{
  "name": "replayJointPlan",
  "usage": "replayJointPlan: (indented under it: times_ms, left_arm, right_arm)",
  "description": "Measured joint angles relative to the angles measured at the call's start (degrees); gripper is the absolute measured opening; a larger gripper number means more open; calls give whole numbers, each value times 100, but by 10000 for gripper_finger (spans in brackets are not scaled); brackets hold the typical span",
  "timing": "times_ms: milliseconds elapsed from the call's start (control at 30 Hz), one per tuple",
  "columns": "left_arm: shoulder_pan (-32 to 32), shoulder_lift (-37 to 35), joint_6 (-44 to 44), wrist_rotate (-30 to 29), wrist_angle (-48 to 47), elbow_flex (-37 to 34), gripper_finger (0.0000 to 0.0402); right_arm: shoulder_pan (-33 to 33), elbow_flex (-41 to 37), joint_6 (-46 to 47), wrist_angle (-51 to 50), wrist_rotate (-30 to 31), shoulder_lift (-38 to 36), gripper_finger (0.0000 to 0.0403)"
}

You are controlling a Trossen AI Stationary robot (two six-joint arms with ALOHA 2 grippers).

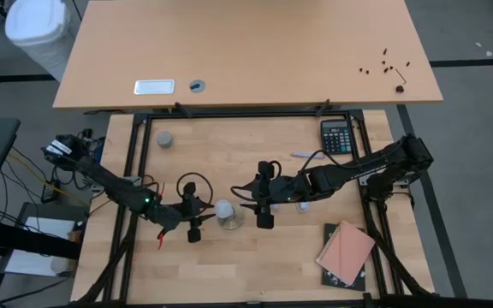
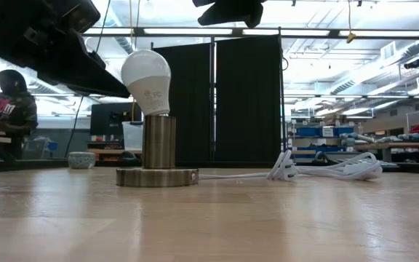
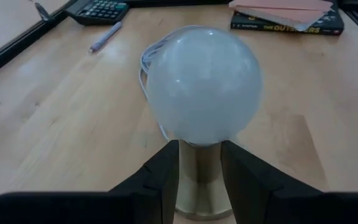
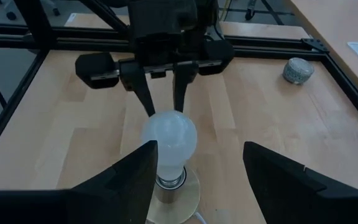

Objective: Screw lightbulb
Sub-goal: Insert the lightbulb into the bronze lamp socket

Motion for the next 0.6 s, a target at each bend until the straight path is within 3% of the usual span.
replayJointPlan:
  times_ms: [600]
  left_arm:
    - [31, 0, 151, 63, 228, 0, 122]
  right_arm:
    - [0, -2, 2, 7, -2, 0, 247]
